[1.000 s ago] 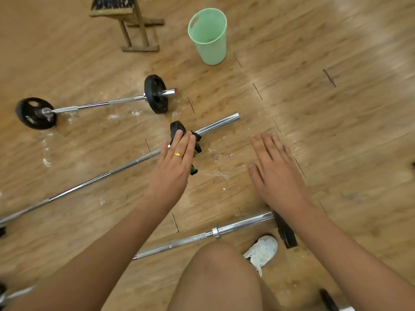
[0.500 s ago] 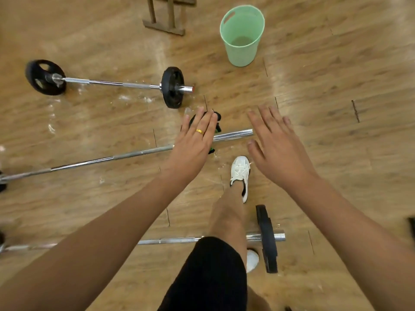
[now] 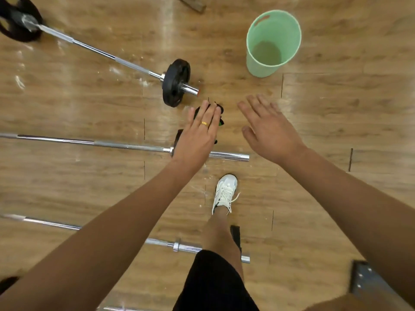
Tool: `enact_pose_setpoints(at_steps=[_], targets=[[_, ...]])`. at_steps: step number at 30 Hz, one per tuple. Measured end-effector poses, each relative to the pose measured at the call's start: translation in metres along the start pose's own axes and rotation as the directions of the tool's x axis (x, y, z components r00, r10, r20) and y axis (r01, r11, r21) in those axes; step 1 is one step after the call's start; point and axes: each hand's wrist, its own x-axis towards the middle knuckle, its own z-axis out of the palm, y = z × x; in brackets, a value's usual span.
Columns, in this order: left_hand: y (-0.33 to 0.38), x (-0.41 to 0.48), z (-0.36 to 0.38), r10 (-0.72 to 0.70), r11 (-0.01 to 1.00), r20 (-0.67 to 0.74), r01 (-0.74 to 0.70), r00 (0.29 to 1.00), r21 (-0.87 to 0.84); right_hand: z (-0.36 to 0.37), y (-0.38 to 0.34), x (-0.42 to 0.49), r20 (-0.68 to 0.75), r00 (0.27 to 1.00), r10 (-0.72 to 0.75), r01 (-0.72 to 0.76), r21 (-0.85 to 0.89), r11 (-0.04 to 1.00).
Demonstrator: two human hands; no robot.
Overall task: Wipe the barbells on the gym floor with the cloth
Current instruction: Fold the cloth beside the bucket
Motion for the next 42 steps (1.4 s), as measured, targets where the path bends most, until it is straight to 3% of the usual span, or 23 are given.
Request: enact_pose_setpoints(at_steps=[12, 16, 22, 28, 34, 42], targets=[[0.028, 0.049, -0.017, -0.174, 0.985, 0.045, 0.175, 0.984, -0.011, -0.049, 0.053, 0.069, 0.084, 0.972, -0.218, 0.226, -0.104, 0.969], [0.044, 0.084, -0.043, -0.313, 0.948, 0.129, 0.318, 0.941, -0.022, -0.074, 0.091, 0.1, 0.154, 0.926, -0.344, 0.361, -0.094, 0.928], [0.106, 0.129, -0.086, -0.598, 0.787, 0.126, 0.61, 0.792, -0.095, -0.146, 0.145, 0.128, 0.187, 0.816, -0.547, 0.571, -0.107, 0.814], [0.142, 0.175, -0.126, -0.786, 0.586, 0.065, 0.775, 0.614, -0.237, -0.201, 0.158, 0.155, 0.379, 0.691, -0.616, 0.7, -0.138, 0.701], [0.13, 0.206, -0.147, -0.888, 0.404, 0.086, 0.855, 0.452, -0.325, -0.229, 0.126, 0.208, 0.475, 0.521, -0.709, 0.839, -0.135, 0.527], [0.12, 0.271, -0.201, -0.961, 0.167, 0.153, 0.928, 0.228, -0.333, -0.278, 0.105, 0.266, 0.559, 0.393, -0.731, 0.901, -0.075, 0.427]])
